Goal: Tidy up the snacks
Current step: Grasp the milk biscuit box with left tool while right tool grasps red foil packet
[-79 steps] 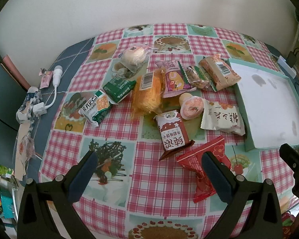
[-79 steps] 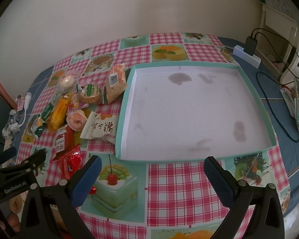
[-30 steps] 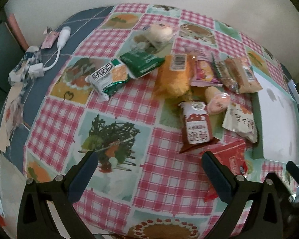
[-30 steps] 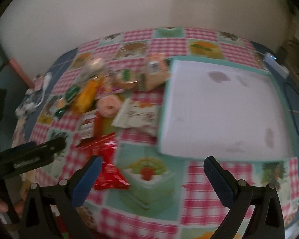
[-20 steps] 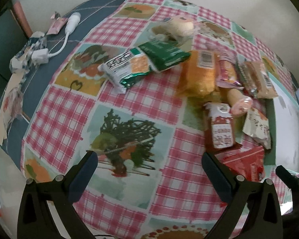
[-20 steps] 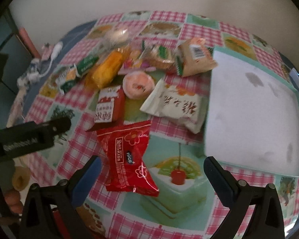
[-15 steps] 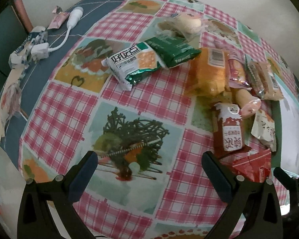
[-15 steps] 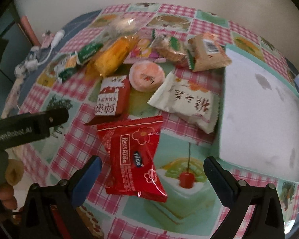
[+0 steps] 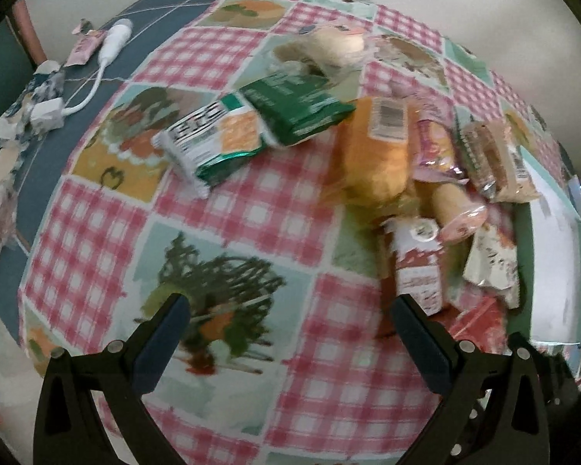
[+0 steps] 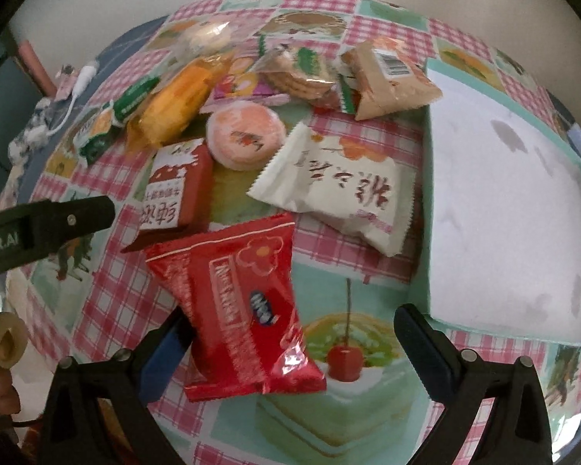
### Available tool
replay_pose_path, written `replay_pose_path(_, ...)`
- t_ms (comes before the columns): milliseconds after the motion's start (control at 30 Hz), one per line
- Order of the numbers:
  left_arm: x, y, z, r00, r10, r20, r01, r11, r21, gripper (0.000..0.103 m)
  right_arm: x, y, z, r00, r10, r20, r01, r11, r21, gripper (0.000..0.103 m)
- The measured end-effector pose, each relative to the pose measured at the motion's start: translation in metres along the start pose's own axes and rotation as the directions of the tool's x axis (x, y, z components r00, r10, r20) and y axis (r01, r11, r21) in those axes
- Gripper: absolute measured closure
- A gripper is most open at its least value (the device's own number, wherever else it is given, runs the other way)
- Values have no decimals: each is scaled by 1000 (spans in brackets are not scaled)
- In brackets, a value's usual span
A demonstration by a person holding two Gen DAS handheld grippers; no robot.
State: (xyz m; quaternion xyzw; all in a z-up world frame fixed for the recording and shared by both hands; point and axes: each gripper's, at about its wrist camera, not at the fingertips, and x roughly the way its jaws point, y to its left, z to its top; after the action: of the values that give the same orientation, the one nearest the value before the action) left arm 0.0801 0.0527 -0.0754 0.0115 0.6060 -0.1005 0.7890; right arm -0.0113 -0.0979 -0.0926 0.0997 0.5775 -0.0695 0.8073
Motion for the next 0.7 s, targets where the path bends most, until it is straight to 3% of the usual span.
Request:
replay_pose_path(200,8,-29,16,999,-27,-17,28,999,43,0,-1,-14,1,1000,11,5,-11,999,46,1)
replay_pose_path(467,28,-66,28,999,12,-46,-8,995,99,3,-3,-28,6,1000,15,6,-16,998,62,4)
replay_pose_path(600,39,-75,30,998,24,-65,-18,995,93,25,-9,-22,6,1000,10,15,-11,999,46,8)
replay_pose_path(667,41,-73,29,997,22,-68,-17,997,80,33,-8,-18,7,1000,15,21,-15,999,40,15)
replay_pose_path(700,41,-73,30,998,36,-59,-31,996,82,42,-9,-16,8,999,22,25,-22,999,35,18)
